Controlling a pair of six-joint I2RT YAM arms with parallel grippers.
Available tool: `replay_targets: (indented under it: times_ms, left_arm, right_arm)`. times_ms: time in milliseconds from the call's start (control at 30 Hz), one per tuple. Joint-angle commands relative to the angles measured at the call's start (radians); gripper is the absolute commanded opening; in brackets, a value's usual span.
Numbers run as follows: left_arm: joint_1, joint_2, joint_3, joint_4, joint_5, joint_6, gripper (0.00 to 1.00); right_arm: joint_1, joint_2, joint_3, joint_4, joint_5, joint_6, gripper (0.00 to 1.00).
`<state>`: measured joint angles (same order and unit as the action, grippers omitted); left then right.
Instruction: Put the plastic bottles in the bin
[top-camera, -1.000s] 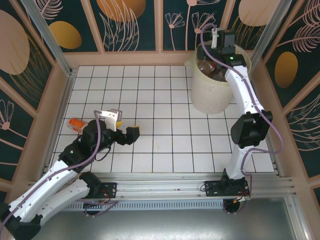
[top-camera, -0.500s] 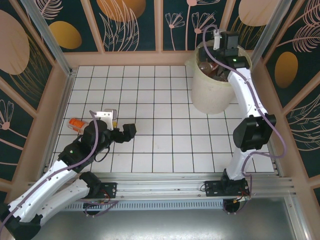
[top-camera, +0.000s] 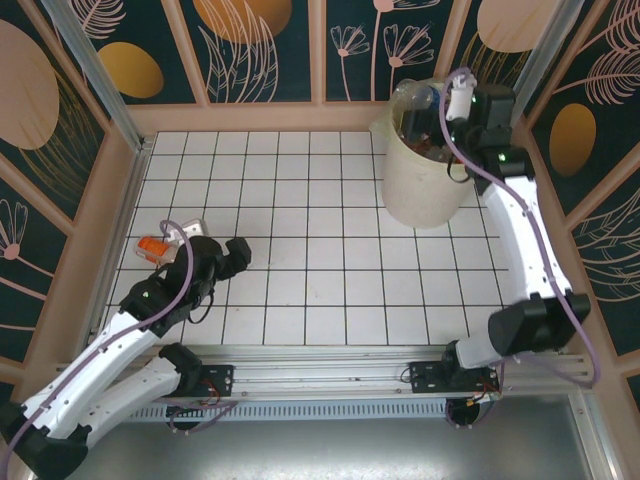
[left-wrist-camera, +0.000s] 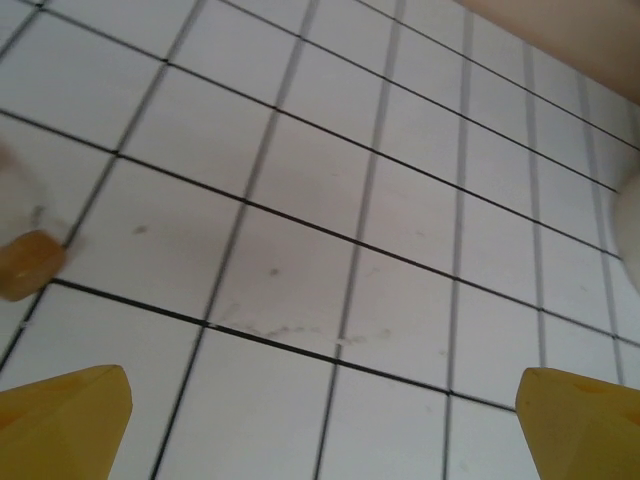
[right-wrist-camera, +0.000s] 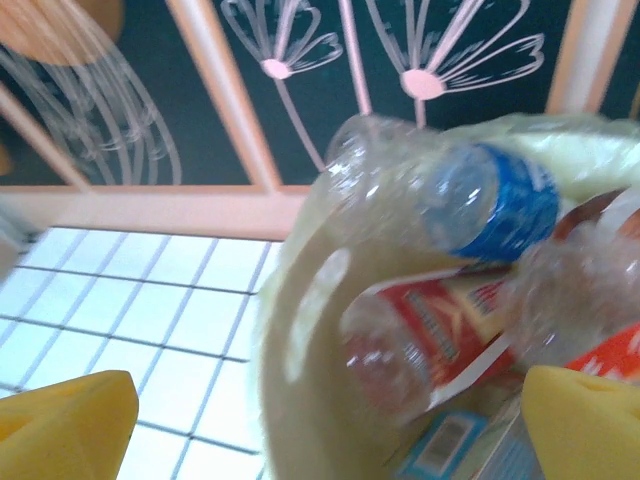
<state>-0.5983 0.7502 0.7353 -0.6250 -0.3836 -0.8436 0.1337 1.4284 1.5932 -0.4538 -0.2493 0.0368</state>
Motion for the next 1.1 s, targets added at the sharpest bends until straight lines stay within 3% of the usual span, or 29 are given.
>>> replay_targets:
  times_ms: [0,333,533,833,1067]
  left_arm:
    - [0.106,0.007,-0.027,-0.006,0.008,-0.029,0.99]
    - [0.464,0.154,-0.067,0.128,0.109,0.045,0.99]
    - [0.698,0.247,-0.138,0.261,0.266,0.089,0.99]
    - [0.877,0.410,-0.124,0.405,0.272,0.178,0.96]
    - [0.944,0.533,-0.101,0.489,0.391,0.218,0.94]
  right_arm:
    - [0.025,-0.117,-0.144,0.113,-0.166,0.078,0.99]
    - [0.150,-0.319,-0.447,0.214,-0.272,0.163,0.99]
    - [0.199,-0.353,-0.546,0.233,-0.283,0.178,0.99]
    - [0.281,-0.371,-0.622,0.240,-0.264,0.179,0.99]
    - [0.296,-0.379,-0.639,0.223,-0.240,0.178,0.99]
